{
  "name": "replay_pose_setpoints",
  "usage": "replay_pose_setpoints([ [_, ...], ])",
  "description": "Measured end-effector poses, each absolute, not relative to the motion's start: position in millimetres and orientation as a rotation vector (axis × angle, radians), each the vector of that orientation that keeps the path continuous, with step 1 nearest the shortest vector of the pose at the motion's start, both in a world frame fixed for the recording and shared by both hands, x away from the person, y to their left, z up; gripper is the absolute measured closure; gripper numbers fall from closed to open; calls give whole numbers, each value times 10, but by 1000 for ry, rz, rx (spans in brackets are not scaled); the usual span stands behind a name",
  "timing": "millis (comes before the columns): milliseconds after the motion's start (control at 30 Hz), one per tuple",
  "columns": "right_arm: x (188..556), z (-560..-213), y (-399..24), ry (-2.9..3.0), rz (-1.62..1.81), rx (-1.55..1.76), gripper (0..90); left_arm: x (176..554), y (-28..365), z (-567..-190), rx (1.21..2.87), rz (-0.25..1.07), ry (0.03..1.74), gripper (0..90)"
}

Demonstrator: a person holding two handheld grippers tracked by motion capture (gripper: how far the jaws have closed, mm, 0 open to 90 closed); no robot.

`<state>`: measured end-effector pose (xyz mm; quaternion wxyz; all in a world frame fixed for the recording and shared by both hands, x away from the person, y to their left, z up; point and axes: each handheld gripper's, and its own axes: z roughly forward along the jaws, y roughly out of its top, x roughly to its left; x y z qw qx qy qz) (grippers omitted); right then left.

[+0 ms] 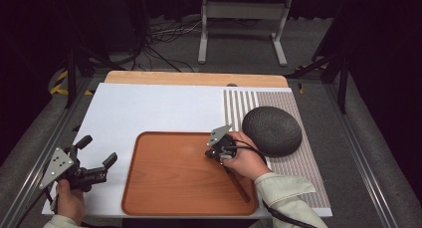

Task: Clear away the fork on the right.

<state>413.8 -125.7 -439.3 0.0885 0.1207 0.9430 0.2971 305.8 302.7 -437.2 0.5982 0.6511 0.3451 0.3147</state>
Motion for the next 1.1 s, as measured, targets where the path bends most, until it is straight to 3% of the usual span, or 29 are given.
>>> replay_pose_setpoints([
  [1100,4303,-4343,-1759,2749,817,576,900,3060,3024,-4376,1512,730,800,2],
])
